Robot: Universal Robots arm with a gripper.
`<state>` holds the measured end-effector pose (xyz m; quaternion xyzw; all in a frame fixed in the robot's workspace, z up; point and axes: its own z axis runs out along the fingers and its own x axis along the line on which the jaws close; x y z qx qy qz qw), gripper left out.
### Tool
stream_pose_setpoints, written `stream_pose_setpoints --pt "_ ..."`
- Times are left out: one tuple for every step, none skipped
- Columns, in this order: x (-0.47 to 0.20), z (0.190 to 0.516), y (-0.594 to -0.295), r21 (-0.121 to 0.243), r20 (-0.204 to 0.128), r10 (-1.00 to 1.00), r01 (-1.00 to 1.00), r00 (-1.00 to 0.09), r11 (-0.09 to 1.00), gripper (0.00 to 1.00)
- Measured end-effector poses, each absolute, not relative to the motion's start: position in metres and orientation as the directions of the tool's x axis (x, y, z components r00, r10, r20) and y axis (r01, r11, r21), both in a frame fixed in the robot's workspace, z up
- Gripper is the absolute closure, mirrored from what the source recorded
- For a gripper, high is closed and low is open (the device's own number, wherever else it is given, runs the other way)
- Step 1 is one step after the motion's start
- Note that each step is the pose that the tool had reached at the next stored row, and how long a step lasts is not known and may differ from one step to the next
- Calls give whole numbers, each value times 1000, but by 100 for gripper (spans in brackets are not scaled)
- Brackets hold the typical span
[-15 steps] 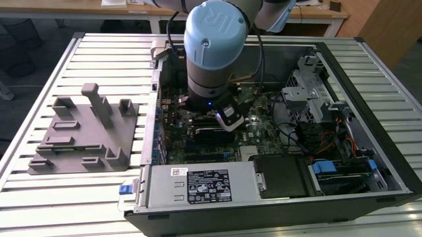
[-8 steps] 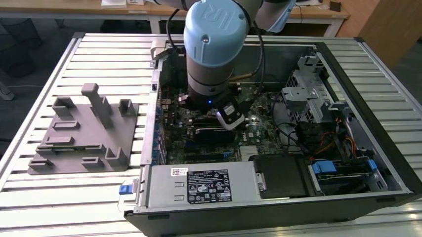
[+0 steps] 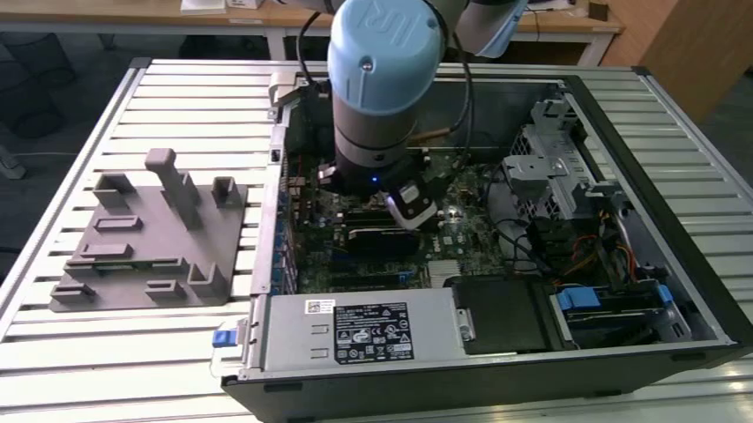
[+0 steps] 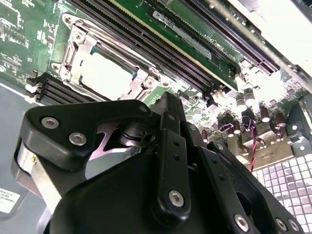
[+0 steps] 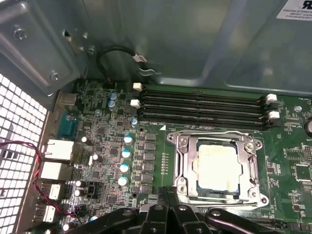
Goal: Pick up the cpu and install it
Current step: 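Install the second cpu locking lever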
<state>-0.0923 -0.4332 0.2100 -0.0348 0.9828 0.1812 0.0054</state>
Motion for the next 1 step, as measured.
stream_pose_setpoints --pt "-92 210 -433 356 -23 -66 -70 -998 932 89"
